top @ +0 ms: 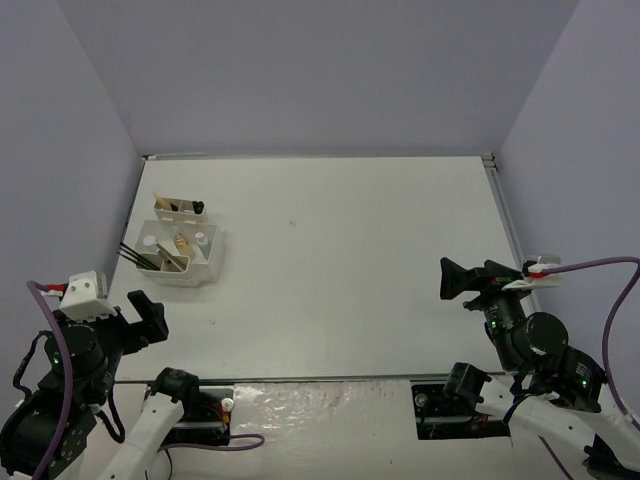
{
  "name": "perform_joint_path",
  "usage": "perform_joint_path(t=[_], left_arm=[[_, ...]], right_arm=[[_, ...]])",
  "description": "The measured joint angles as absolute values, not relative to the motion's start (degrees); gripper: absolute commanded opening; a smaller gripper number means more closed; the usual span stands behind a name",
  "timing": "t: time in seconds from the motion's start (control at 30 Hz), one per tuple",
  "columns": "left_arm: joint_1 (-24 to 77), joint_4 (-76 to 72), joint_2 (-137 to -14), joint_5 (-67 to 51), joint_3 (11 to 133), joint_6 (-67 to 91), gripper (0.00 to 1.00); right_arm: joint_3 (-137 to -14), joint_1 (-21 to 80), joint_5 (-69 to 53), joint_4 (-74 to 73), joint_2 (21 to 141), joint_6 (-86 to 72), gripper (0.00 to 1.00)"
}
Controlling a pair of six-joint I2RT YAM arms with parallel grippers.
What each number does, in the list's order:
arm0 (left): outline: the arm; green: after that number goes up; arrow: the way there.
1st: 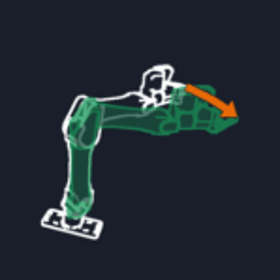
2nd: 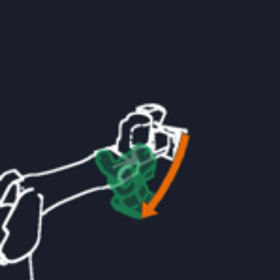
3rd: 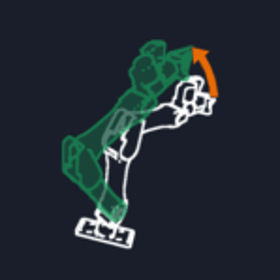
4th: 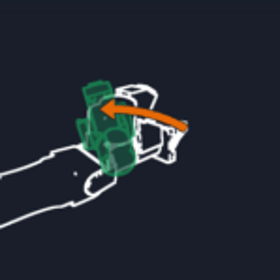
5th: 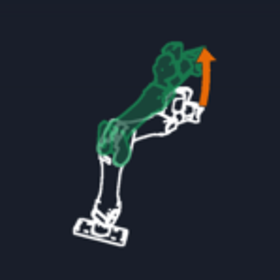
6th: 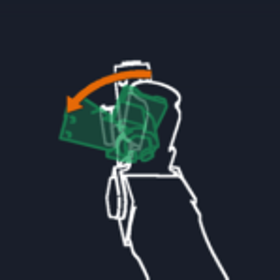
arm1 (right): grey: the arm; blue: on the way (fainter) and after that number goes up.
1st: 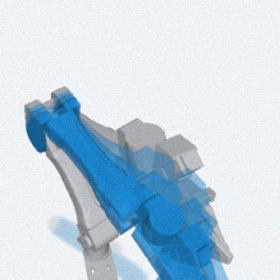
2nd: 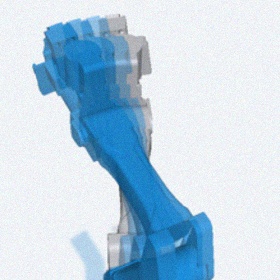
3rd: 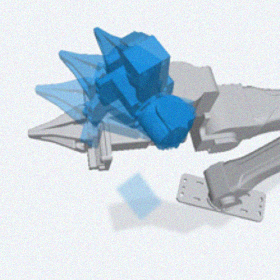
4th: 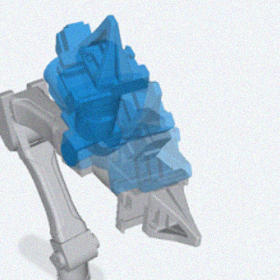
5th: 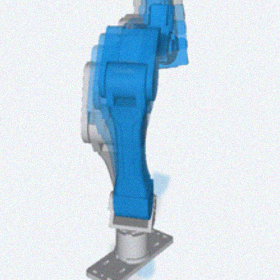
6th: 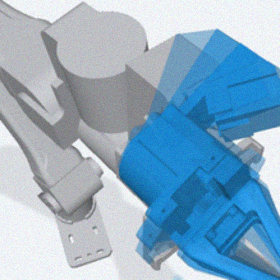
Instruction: Organize the makeup
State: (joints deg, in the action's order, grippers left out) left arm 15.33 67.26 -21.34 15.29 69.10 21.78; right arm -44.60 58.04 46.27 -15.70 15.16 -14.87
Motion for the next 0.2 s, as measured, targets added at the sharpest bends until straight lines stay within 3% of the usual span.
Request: perform_joint_path(t=[0.2], left_arm=[[15.33,67.26,-21.34,15.31,69.1,21.79,0.97]], right_arm=[[-44.6,58.68,46.87,-15.7,15.16,-14.87,1.0]])
